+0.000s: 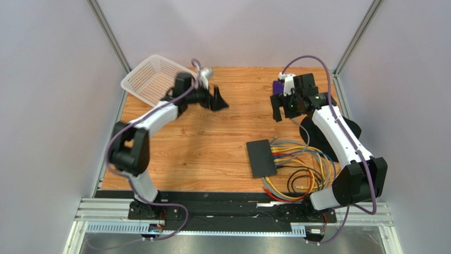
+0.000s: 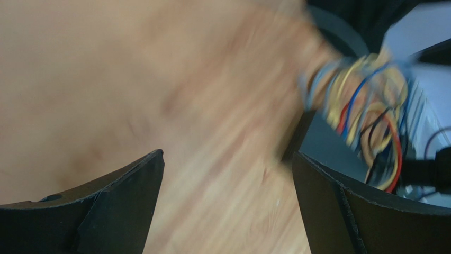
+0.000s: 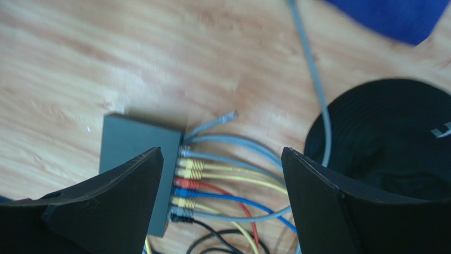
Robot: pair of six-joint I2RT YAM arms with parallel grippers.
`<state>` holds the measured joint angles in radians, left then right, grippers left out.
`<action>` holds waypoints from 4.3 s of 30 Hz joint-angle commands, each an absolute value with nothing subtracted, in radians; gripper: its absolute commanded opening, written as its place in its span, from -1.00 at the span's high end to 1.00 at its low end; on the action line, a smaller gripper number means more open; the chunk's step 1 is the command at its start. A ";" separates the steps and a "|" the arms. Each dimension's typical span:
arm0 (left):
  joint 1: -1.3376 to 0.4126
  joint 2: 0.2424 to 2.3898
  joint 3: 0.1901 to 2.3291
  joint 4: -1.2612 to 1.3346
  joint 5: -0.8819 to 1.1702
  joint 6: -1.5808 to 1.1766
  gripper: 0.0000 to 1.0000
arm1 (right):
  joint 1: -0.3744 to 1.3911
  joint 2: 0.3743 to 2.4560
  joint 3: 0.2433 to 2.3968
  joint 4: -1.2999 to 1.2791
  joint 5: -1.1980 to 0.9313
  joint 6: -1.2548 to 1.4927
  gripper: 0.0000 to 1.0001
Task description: Pull the plug from the switch port
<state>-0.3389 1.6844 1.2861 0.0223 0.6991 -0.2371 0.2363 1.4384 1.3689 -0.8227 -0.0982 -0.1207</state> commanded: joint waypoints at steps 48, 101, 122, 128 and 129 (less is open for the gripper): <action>-0.571 2.330 1.635 -0.330 1.248 -0.114 0.07 | 0.114 1.430 1.284 -0.847 -0.334 -0.163 -0.68; -0.524 2.417 1.826 -1.147 1.367 0.567 -0.30 | 0.114 1.546 1.394 -0.929 -0.341 -0.241 -0.64; -0.653 2.451 1.686 -0.571 1.220 0.037 -0.68 | 0.115 1.264 1.127 -1.061 -0.356 -0.373 -0.57; -0.672 2.477 1.655 -0.626 1.213 0.094 -0.56 | 0.115 1.220 1.129 -1.098 -0.370 -0.394 -0.57; -0.678 2.471 1.646 -0.627 1.213 0.098 -0.54 | 0.112 1.216 1.135 -1.103 -0.370 -0.397 -0.57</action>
